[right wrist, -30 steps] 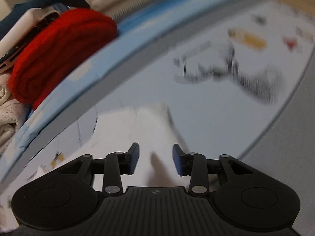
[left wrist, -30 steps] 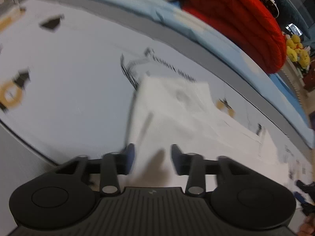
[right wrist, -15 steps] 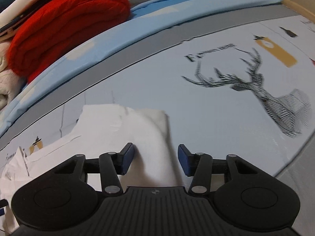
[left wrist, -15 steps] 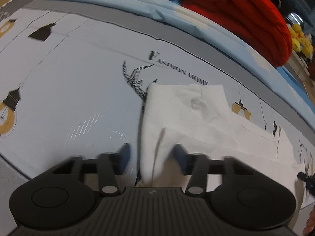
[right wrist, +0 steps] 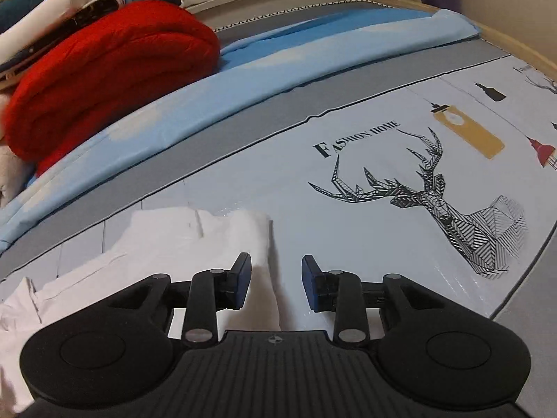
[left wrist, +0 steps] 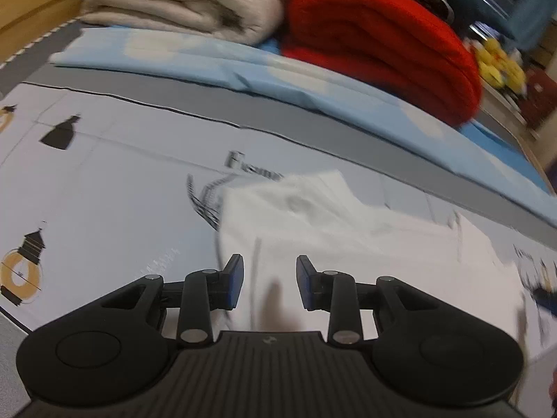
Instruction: Fold small clothes
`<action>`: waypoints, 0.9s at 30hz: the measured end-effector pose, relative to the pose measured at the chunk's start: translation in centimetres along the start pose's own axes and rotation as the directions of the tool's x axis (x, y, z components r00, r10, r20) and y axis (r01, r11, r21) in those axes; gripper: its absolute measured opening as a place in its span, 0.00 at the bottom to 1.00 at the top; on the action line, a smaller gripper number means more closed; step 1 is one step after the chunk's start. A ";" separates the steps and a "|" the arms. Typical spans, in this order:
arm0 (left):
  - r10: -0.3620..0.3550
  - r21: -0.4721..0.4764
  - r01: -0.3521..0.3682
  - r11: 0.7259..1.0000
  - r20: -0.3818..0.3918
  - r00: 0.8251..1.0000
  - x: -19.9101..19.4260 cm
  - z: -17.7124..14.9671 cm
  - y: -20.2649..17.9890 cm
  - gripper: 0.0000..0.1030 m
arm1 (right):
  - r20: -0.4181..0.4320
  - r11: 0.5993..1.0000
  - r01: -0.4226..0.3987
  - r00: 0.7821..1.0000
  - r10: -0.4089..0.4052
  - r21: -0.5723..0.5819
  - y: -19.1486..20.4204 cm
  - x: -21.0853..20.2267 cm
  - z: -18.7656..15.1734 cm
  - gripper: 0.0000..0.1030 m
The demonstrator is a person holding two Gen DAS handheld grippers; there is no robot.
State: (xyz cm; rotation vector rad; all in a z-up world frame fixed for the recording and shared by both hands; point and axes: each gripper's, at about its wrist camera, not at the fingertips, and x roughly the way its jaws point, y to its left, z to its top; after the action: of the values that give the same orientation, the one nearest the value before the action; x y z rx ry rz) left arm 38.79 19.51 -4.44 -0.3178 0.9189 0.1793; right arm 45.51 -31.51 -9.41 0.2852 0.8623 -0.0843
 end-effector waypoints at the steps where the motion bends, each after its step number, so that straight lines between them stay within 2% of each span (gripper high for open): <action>1: -0.008 0.015 0.009 1.000 -0.020 1.000 0.1 -0.2 -0.2 0.35 | 0.008 1.000 -0.027 1.000 0.027 -0.013 0.2 -0.6 -0.1 0.33; 3: -0.011 0.030 0.014 0.999 -0.108 0.994 1.3 -1.3 0.0 0.35 | -0.009 0.994 -0.096 0.995 0.096 -0.047 0.4 -1.2 -0.4 0.34; 4: 0.010 0.031 -0.005 1.000 -0.175 0.985 2.3 -2.2 0.4 0.35 | -0.055 0.991 -0.124 0.991 0.120 -0.059 0.2 -1.0 -0.6 0.38; 5: 0.049 0.028 -0.043 0.999 -0.239 0.970 3.2 -3.1 1.0 0.35 | -0.140 0.988 -0.133 0.983 0.121 -0.080 0.1 -0.1 -1.0 0.39; 6: 0.045 0.015 -0.042 0.999 -0.241 0.970 3.1 -3.6 1.4 0.36 | -0.214 0.990 -0.073 0.976 0.046 -0.119 -0.1 0.9 -1.9 0.39; 7: 0.050 0.018 -0.047 0.999 -0.232 0.971 2.4 -3.5 1.2 0.34 | -0.240 0.990 -0.008 0.970 -0.027 -0.143 -0.5 1.4 -2.8 0.53; 8: 0.072 0.041 -0.064 0.997 -0.227 0.971 1.4 -3.2 0.6 0.34 | -0.247 0.990 0.024 0.967 -0.057 -0.136 -1.1 1.4 -3.3 0.59; 10: 0.067 0.102 -0.054 0.993 -0.126 0.990 -1.8 -2.7 -1.0 0.35 | -0.246 0.995 0.022 0.968 -0.046 -0.100 -1.5 0.1 -3.0 0.54; 12: 0.028 0.151 -0.026 0.988 -0.008 1.000 -5.6 -2.7 -2.4 0.35 | -0.158 0.991 0.047 0.985 -0.067 -0.127 -1.1 -2.9 -2.2 0.50; 14: -0.018 0.183 0.001 0.983 0.094 0.995 -9.1 -3.5 -3.3 0.36 | -0.054 0.990 0.040 0.997 -0.048 -0.137 -0.8 -6.4 -1.5 0.50; 16: -0.005 0.193 -0.025 0.981 0.151 0.988 -12.3 -4.7 -3.7 0.36 | 0.026 0.996 -0.012 1.000 0.014 -0.087 -1.2 -10.3 -0.8 0.49; 18: 0.002 0.176 -0.034 0.984 0.176 0.984 -15.7 -6.3 -3.6 0.37 | 0.112 0.997 -0.064 0.991 0.068 -0.041 -1.8 -14.6 -0.8 0.49; 21: -0.032 0.153 0.000 0.988 0.210 0.977 -21.5 -10.3 -2.5 0.55 | 0.210 0.989 -0.139 0.966 0.148 -0.059 -2.9 -21.5 -2.6 0.49; 22: -0.029 0.155 -0.006 0.988 0.223 0.974 -23.0 -12.0 -2.3 0.57 | 0.237 0.986 -0.152 0.957 0.165 -0.074 -4.0 -23.5 -3.4 0.50; 25: -0.019 0.183 -0.023 0.983 0.226 0.974 -25.9 -17.2 -0.9 0.57 | 0.288 0.978 -0.155 0.939 0.190 -0.139 -6.1 -28.7 -7.4 0.50; 27: -0.021 0.196 -0.019 0.980 0.202 0.979 -26.8 -20.7 0.4 0.57 | 0.278 0.977 -0.138 0.944 0.179 -0.162 -7.9 -30.2 -10.4 0.51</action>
State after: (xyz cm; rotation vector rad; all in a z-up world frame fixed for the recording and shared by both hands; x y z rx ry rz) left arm 7.12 12.31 5.33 -0.1131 0.7265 0.1161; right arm 16.73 -37.45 5.38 0.2030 0.5461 0.0841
